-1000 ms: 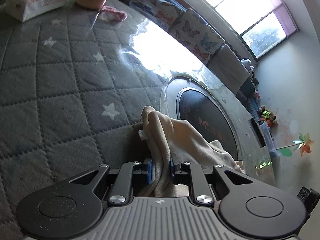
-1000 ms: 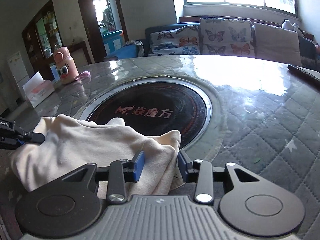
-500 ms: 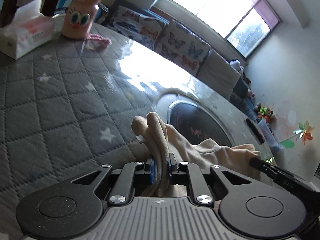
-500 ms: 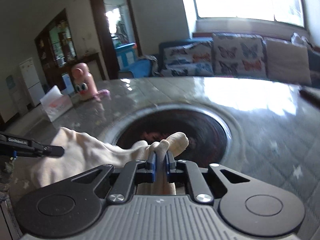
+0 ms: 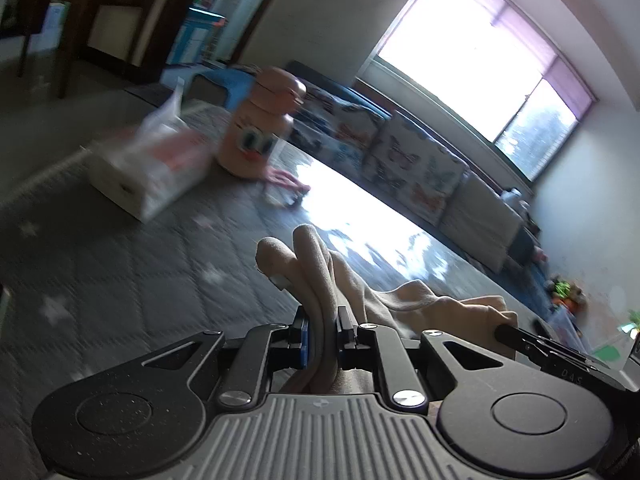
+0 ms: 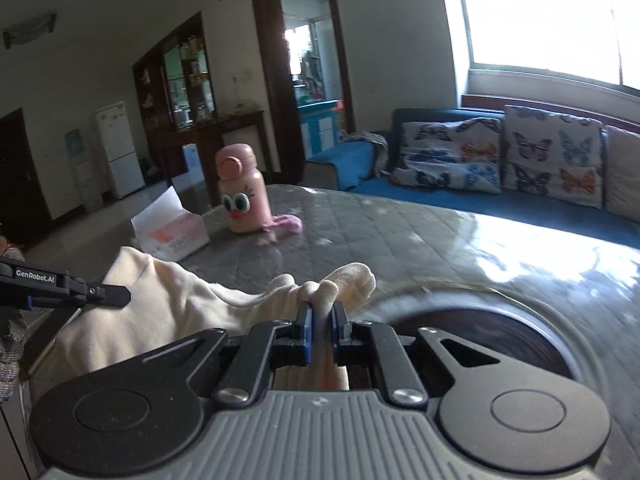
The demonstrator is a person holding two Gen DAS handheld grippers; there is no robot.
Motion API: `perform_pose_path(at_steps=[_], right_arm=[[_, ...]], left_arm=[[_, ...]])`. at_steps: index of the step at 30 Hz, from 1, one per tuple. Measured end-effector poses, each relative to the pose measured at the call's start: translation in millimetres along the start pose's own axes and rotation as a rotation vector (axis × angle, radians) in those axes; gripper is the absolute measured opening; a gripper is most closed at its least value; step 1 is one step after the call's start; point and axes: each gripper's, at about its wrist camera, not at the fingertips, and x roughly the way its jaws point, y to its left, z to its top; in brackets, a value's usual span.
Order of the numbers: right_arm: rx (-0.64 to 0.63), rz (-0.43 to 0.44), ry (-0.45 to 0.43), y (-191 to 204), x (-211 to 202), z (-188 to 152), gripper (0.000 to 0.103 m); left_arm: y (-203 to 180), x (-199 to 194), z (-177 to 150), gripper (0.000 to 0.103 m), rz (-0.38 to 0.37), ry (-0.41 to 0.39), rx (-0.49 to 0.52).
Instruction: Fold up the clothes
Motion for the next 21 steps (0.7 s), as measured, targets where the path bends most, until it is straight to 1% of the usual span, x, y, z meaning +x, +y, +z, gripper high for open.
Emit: perform_pose_path(at_steps=[6, 8, 11, 14, 15, 16, 18, 20, 21], right_arm=[[0.002, 0.038, 0.015, 9, 45, 14, 0.008], [-0.004, 0.037, 0.025, 11, 61, 14, 0.008], [0.004, 0.026, 0.08, 7, 85, 9, 0.009], [0.002, 0.001, 0.119, 2, 99, 3, 0.011], [-0.002, -0.002, 0.12, 1, 99, 1, 0.011], [-0.009, -0.005, 0.12, 1, 99, 0, 0.011], [-0.056, -0.007, 0.121, 5, 97, -1, 0.012], [-0.077, 0.02, 0.128, 11, 98, 0, 0.015], [-0.079, 0.033, 0.129, 14, 99, 1, 0.018]], left_arm=[[20, 7, 16, 0.014, 0.068, -0.027, -0.019], [27, 16, 15, 0.014, 0.095, -0.006, -0.028], [38, 25, 11, 0.016, 0.143, 0.029, -0.035], [47, 28, 6, 0.02, 0.175, 0.048, -0.043], [47, 27, 6, 0.023, 0.182, 0.047, -0.038], [46, 26, 7, 0.028, 0.192, 0.037, -0.028], [43, 23, 9, 0.035, 0.214, 0.014, -0.008], [37, 19, 12, 0.037, 0.218, -0.015, 0.015], [35, 19, 14, 0.039, 0.215, -0.021, 0.026]])
